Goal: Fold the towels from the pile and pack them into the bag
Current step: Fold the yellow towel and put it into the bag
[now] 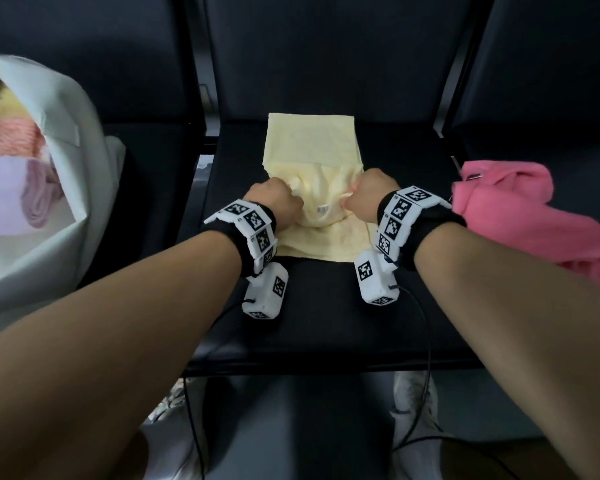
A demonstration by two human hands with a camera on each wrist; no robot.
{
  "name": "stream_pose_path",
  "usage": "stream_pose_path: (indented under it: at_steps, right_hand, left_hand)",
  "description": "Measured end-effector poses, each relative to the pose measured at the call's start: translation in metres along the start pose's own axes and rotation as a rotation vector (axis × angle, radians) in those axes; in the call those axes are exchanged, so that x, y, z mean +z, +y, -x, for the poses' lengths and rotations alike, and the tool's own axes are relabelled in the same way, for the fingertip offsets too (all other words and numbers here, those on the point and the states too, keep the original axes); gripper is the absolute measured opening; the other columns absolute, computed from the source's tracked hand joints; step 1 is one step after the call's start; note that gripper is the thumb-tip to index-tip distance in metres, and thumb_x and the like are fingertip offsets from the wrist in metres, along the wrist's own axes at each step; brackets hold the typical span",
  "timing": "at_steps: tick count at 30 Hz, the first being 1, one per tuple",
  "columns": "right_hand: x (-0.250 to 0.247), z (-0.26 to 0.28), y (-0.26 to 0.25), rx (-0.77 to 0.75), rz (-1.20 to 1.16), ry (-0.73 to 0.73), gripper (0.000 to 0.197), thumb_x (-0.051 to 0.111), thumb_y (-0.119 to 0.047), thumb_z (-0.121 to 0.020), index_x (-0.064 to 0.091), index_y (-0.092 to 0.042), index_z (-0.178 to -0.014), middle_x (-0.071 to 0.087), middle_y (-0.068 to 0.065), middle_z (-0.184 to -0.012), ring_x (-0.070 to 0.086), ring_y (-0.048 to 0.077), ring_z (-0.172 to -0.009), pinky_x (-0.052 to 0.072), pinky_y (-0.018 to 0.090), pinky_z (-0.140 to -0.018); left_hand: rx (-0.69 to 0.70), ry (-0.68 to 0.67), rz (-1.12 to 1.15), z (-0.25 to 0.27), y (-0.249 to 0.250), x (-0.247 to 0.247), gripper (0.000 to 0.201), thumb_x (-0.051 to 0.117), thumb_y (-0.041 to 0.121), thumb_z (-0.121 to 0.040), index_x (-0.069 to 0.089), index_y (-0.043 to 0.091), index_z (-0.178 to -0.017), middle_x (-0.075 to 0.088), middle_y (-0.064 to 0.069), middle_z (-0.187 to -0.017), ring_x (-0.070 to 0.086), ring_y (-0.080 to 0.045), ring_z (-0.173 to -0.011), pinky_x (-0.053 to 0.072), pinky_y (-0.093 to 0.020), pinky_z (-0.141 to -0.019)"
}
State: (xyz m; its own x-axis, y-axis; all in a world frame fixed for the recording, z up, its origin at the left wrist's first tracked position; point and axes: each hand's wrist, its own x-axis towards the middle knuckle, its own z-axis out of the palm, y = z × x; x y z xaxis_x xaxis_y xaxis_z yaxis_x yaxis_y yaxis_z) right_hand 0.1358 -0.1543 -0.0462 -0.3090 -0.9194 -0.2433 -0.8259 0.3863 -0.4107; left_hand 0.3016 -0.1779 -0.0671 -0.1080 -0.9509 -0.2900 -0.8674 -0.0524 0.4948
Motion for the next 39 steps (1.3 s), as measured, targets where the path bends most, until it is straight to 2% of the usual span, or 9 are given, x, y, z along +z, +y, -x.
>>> stream_pose_path:
  at_steps: [3,6,13,20,26,30,33,36,39]
  right_hand:
    - [-0.005,0.018,0.011,-0.005,-0.090,0.068,0.031,0.061,-0.020,-0.098,0.066,-0.004,-0.124,0.068,0.013,-0.121,0.065,0.028,-0.110,0.048,0.029,-0.080]
    - [-0.010,0.038,0.021,-0.026,-0.169,0.134,0.026,0.064,-0.020,-0.096,0.071,-0.008,-0.118,0.070,0.012,-0.118,0.066,0.028,-0.107,0.044,0.025,-0.075]
    - [-0.015,0.077,0.036,-0.061,-0.234,0.228,0.021,0.064,-0.021,-0.097,0.066,-0.013,-0.116,0.068,0.009,-0.118,0.063,0.028,-0.109,0.042,0.027,-0.080]
    - [-0.003,0.100,0.048,-0.040,-0.147,0.133,0.020,0.066,-0.017,-0.094,0.067,-0.014,-0.113,0.068,0.010,-0.117,0.063,0.028,-0.109,0.043,0.025,-0.081]
    - [0.014,0.105,0.056,0.032,-0.139,0.147,0.015,0.066,-0.009,-0.091,0.072,-0.016,-0.103,0.070,0.011,-0.114,0.066,0.028,-0.103,0.045,0.024,-0.079]
    - [0.015,0.103,0.055,0.059,-0.127,0.128,0.015,0.066,-0.009,-0.086,0.075,-0.008,-0.097,0.072,0.010,-0.102,0.067,0.029,-0.098,0.052,0.028,-0.081]
    - [0.014,0.100,0.052,0.081,-0.134,0.108,0.022,0.068,-0.022,-0.084,0.071,-0.001,-0.089,0.069,0.012,-0.089,0.063,0.029,-0.082,0.048,0.029,-0.067]
    - [0.015,0.099,0.047,0.107,-0.130,0.132,0.033,0.067,-0.035,-0.090,0.061,-0.003,-0.087,0.064,0.014,-0.094,0.057,0.029,-0.080,0.041,0.030,-0.066]
    - [0.018,0.100,0.043,0.128,-0.042,0.117,0.019,0.069,-0.021,-0.088,0.059,-0.005,-0.090,0.067,0.015,-0.099,0.058,0.030,-0.079,0.043,0.031,-0.065]
  left_hand:
    - [0.054,0.028,0.068,0.018,-0.017,-0.001,0.022,0.050,0.024,-0.094,0.067,0.010,-0.098,0.064,-0.010,-0.100,0.058,-0.031,-0.098,0.036,-0.031,-0.065]
    - [0.067,0.104,0.161,0.042,-0.024,-0.006,0.020,0.051,0.023,-0.093,0.057,0.012,-0.078,0.058,-0.007,-0.081,0.056,-0.029,-0.082,0.037,-0.031,-0.058]
    - [0.099,0.295,0.247,0.086,-0.022,-0.011,0.008,0.063,0.027,-0.087,0.069,0.024,-0.091,0.070,0.000,-0.095,0.062,-0.024,-0.093,0.055,-0.034,-0.080]
    - [0.070,0.186,0.126,0.106,-0.029,0.002,0.003,0.065,0.023,-0.088,0.066,0.026,-0.088,0.064,0.003,-0.092,0.059,-0.020,-0.087,0.045,-0.028,-0.070]
    - [0.074,0.149,0.056,0.107,-0.041,0.018,0.005,0.073,0.024,-0.086,0.072,0.028,-0.089,0.066,-0.002,-0.111,0.061,-0.019,-0.099,0.049,-0.029,-0.077]
    - [0.037,0.146,0.114,0.107,-0.042,0.017,0.015,0.078,0.036,-0.086,0.075,0.024,-0.092,0.066,0.004,-0.095,0.058,-0.014,-0.089,0.045,-0.026,-0.073]
    - [-0.007,0.134,0.170,0.104,-0.038,0.017,0.030,0.070,0.049,-0.091,0.075,0.019,-0.091,0.069,0.002,-0.093,0.058,-0.017,-0.088,0.045,-0.028,-0.074]
    - [-0.061,0.151,0.161,0.101,-0.034,0.020,0.019,0.069,0.037,-0.095,0.072,0.020,-0.089,0.071,-0.006,-0.108,0.058,-0.020,-0.087,0.046,-0.029,-0.073]
    - [-0.104,0.153,0.138,0.103,-0.031,0.021,0.016,0.074,0.027,-0.089,0.064,0.021,-0.100,0.064,-0.009,-0.117,0.060,-0.025,-0.092,0.045,-0.032,-0.074]
